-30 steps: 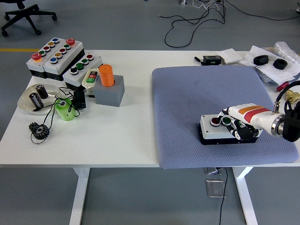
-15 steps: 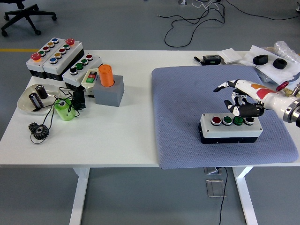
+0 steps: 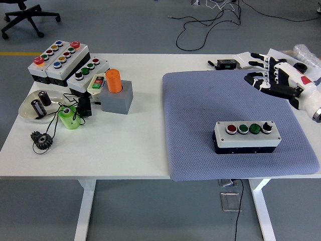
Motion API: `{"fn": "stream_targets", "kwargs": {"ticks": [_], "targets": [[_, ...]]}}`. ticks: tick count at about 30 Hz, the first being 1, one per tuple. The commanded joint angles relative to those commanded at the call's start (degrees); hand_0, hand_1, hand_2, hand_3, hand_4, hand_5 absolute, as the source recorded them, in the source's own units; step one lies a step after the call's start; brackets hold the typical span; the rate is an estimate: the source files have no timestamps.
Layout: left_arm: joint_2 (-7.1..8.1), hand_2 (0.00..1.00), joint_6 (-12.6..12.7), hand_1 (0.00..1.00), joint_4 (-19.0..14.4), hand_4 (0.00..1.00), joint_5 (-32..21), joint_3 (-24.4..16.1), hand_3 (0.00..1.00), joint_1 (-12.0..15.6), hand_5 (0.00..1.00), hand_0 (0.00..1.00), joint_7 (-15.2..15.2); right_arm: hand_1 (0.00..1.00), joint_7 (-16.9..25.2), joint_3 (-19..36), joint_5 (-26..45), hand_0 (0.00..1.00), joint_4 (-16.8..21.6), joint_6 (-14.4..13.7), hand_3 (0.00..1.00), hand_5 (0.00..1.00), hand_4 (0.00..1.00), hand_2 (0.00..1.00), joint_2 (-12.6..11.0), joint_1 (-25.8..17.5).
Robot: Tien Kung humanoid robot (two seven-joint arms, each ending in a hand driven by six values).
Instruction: Pick up the button,place it on the desk,press the button,press the button
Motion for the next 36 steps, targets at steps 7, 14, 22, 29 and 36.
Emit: {"fn": "stream_targets", "kwargs": {"ticks": [7,14,22,29,36], "targets": [[0.01,0.502,0.01,0.540,0.00,0.265,-0.47,0.40,0.446,-0.03,0.975,0.600,-0.13,0.805,1.25,0.22,16.76,0.804,-0.60,-1.91,0.912,0.455,0.757,0.902,-0.03,-0.39],[0.00,0.502,0.05,0.540,0.00,0.265,-0.41,0.26,0.446,-0.13,0.975,0.599,-0.19,0.823,1.48,0.30,33.04,0.809,-1.01,-3.00,0.903,0.466,0.747,0.893,0.09,-0.41],[-0.07,0.502,0.07,0.541,0.00,0.265,0.77,-0.83,0.447,-0.09,0.975,0.600,0.05,0.830,1.53,0.81,34.66,0.820,-1.78,-3.62,0.855,0.488,0.724,0.877,0.08,-0.97],[-0.07,0.502,0.03,0.543,0.00,0.265,0.70,-0.53,0.448,-0.13,0.978,0.599,0.15,0.832,1.93,2.91,33.77,0.823,-4.42,-3.87,0.846,0.494,0.720,0.877,0.40,-2.10],[-0.13,0.502,-0.10,0.541,0.00,0.264,3.71,-3.32,0.448,0.09,0.974,0.599,0.85,0.823,2.80,5.87,33.35,0.815,-8.47,-4.04,0.832,0.499,0.718,0.865,0.85,-3.44]]}}
